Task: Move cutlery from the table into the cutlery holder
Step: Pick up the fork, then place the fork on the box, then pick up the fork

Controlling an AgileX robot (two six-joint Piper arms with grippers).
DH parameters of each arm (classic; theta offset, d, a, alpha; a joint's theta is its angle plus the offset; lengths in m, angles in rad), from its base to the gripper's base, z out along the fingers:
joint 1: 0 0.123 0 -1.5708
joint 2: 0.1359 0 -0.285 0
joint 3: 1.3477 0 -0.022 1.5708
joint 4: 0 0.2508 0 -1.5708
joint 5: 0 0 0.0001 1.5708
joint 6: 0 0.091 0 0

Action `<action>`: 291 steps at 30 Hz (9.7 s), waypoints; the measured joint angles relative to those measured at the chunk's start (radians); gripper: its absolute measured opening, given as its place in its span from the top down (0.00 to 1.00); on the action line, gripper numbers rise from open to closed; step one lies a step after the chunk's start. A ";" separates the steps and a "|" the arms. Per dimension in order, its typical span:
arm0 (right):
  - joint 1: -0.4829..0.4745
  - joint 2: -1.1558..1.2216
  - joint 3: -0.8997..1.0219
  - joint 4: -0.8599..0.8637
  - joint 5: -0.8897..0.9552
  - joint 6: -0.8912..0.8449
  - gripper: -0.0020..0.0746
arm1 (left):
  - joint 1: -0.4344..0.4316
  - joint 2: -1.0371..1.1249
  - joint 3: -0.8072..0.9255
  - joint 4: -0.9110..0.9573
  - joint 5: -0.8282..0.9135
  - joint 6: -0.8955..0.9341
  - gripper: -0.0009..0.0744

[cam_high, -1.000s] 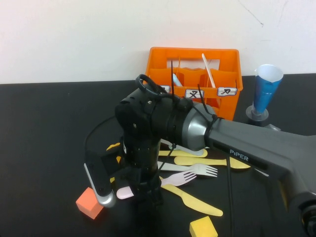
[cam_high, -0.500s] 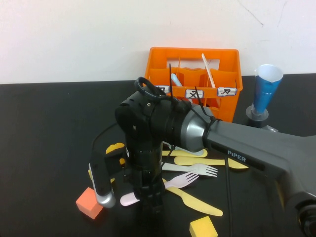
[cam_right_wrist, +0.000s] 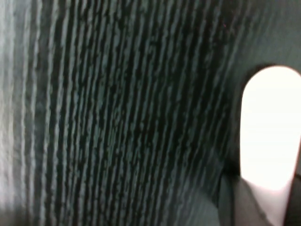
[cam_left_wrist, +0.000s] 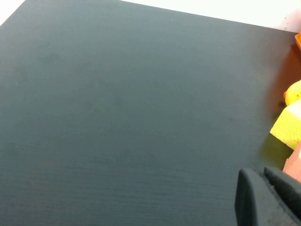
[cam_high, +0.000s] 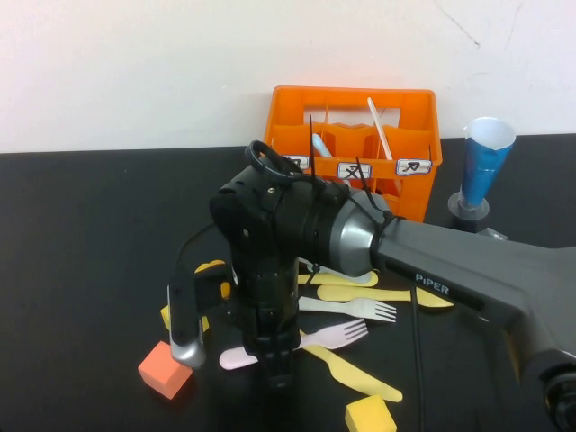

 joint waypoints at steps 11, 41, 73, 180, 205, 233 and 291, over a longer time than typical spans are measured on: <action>0.002 -0.194 0.000 0.000 -0.046 0.365 0.74 | 0.000 0.000 0.000 -0.002 0.000 0.000 0.99; -0.089 -0.481 0.634 0.269 -1.942 0.523 0.74 | 0.000 0.000 0.000 -0.002 0.000 -0.004 0.99; -0.287 -0.396 0.809 0.237 -2.018 0.646 0.55 | 0.000 0.000 0.000 -0.002 0.000 -0.001 0.99; -0.133 -0.282 0.410 -0.058 -0.235 0.367 0.71 | 0.000 0.000 0.000 -0.004 0.002 -0.003 0.99; -0.116 -0.223 0.378 -0.073 -0.296 0.339 0.34 | 0.000 0.000 0.000 -0.004 0.002 -0.003 0.99; -0.116 -0.211 0.333 -0.016 -0.215 0.242 0.82 | 0.000 0.000 0.000 -0.004 0.002 -0.001 0.99; -0.116 -0.249 0.333 0.021 -0.271 0.287 0.39 | 0.000 0.000 0.000 -0.004 0.002 0.000 0.99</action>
